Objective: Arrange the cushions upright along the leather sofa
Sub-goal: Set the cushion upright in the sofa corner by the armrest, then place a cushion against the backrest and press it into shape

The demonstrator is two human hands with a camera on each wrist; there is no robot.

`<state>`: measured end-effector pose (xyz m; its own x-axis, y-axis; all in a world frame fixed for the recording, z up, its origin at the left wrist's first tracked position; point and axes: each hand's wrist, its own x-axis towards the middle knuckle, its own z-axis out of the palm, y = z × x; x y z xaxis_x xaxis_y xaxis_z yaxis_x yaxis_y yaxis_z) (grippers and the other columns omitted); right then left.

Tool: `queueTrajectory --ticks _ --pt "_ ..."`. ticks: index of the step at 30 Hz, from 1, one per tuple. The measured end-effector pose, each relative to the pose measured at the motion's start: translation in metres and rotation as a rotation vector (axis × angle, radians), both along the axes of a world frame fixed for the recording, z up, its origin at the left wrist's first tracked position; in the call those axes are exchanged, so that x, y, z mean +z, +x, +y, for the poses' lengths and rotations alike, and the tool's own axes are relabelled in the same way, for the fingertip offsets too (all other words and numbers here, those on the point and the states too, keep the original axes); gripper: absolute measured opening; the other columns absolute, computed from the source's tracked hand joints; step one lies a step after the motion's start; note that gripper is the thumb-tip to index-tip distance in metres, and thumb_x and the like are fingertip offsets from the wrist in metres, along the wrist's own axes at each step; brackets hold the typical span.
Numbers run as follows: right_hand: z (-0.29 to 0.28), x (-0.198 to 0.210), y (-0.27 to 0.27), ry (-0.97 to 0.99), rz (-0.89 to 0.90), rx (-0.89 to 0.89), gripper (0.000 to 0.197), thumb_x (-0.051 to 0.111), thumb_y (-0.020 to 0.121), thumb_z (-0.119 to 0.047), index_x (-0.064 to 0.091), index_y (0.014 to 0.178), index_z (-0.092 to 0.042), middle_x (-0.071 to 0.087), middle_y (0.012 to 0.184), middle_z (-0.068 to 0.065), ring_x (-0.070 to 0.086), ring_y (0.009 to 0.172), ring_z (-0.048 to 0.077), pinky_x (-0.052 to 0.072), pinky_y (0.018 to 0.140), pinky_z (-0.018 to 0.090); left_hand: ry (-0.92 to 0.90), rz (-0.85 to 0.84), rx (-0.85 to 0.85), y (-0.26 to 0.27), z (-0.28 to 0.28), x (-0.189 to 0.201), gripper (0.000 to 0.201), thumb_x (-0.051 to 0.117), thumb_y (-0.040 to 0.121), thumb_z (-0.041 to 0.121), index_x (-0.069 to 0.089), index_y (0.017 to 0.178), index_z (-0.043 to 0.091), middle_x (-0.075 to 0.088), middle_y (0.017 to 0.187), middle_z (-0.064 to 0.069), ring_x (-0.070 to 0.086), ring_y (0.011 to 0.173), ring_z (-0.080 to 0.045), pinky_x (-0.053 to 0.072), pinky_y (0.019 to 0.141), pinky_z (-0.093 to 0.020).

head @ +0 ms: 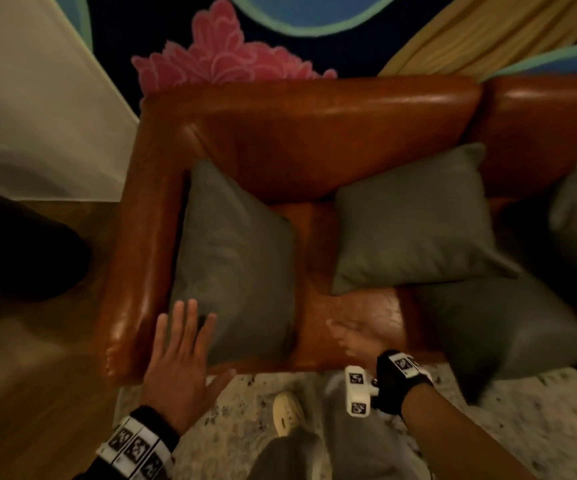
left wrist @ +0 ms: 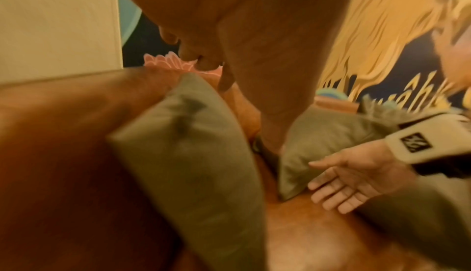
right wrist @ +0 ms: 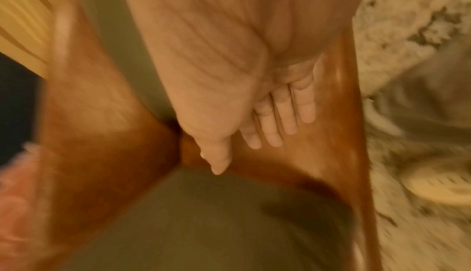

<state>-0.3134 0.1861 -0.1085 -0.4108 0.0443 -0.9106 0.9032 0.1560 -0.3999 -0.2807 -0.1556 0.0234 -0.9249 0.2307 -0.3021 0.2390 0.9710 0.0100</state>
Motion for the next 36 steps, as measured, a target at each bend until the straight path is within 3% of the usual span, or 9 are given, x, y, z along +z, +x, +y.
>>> queueTrajectory --ticks 5,10,13,18,20,23,29,33,36 --pt "0.11 0.054 0.012 0.314 0.158 -0.121 0.031 0.079 0.095 -0.035 0.078 0.123 -0.023 0.069 0.14 0.011 0.065 0.126 0.032 0.05 0.113 0.043 0.185 0.033 -0.127 -0.016 0.06 0.002 0.057 0.046 0.086 0.057 0.079 0.109 0.017 0.079 0.107 -0.005 0.06 0.13 -0.035 0.022 0.12 -0.059" --pt "0.197 0.108 0.014 0.442 0.248 -0.328 0.088 0.091 0.075 -0.056 0.065 0.142 -0.005 0.071 0.133 0.013 0.066 0.116 0.025 0.052 0.114 0.048 0.223 -0.022 -0.248 -0.035 0.124 0.006 0.043 0.049 0.076 0.056 0.08 0.088 0.029 0.079 0.085 0.007 0.074 0.105 -0.025 0.022 0.114 -0.041" --pt "0.233 0.121 0.008 0.515 0.26 -0.34 0.111 0.098 0.066 -0.055 0.053 0.152 -0.002 0.063 0.144 0.015 0.061 0.134 0.034 0.046 0.118 0.045 0.222 -0.102 -0.241 -0.04 0.158 0.002 0.034 0.053 0.073 0.057 0.077 0.086 0.036 0.078 0.085 0.014 0.076 0.099 -0.019 0.026 0.106 -0.039" --pt "0.271 0.118 -0.017 0.532 0.236 -0.197 0.097 0.091 0.084 -0.03 0.039 0.163 -0.012 0.063 0.151 0.012 0.061 0.138 0.031 0.047 0.118 0.039 0.198 -0.198 -0.21 -0.046 0.209 0.0 0.034 0.055 0.079 0.047 0.077 0.101 0.033 0.079 0.101 0.005 0.071 0.112 -0.023 0.043 0.11 -0.052" --pt "0.285 0.116 -0.032 0.547 0.241 -0.087 0.102 0.089 0.086 -0.027 0.03 0.168 -0.014 0.056 0.158 0.012 0.055 0.145 0.032 0.042 0.12 0.038 0.173 -0.267 -0.198 -0.049 0.232 0.007 0.034 0.055 0.091 0.042 0.071 0.119 0.031 0.074 0.118 0.005 0.062 0.123 -0.02 0.036 0.119 -0.047" --pt "0.3 0.11 -0.057 0.56 0.25 0.062 0.105 0.087 0.088 -0.021 0.024 0.171 -0.016 0.055 0.159 0.014 0.054 0.146 0.033 0.042 0.119 0.037 0.217 -0.269 -0.107 -0.054 0.26 0.003 0.029 0.057 0.096 0.038 0.071 0.118 0.027 0.074 0.114 0.003 0.065 0.115 -0.019 0.043 0.108 -0.035" --pt "0.321 0.1 -0.091 0.64 0.267 0.372 0.047 0.082 0.092 -0.025 0.075 0.138 -0.017 0.075 0.135 0.01 0.067 0.131 0.028 0.048 0.113 0.031 0.271 -0.36 0.183 -0.062 0.312 -0.004 0.038 0.055 0.096 0.044 0.066 0.129 0.029 0.069 0.129 0.003 0.064 0.116 -0.017 0.05 0.103 -0.035" --pt "0.324 0.104 -0.105 0.617 0.355 0.563 0.033 0.076 0.096 -0.032 0.081 0.126 -0.02 0.078 0.125 0.011 0.067 0.126 0.032 0.051 0.104 0.033 0.281 -0.415 0.349 -0.055 0.337 -0.013 0.048 0.053 0.094 0.05 0.057 0.138 0.033 0.066 0.134 0.001 0.063 0.12 -0.021 0.05 0.104 -0.036" --pt "0.315 0.132 -0.121 0.542 0.515 0.65 0.019 0.076 0.096 -0.031 0.084 0.104 -0.016 0.078 0.094 0.007 0.072 0.102 0.026 0.046 0.081 0.026 0.285 -0.439 0.456 -0.052 0.347 -0.02 0.062 0.055 0.092 0.054 0.044 0.149 0.032 0.059 0.144 -0.003 0.057 0.129 -0.023 0.047 0.109 -0.037"
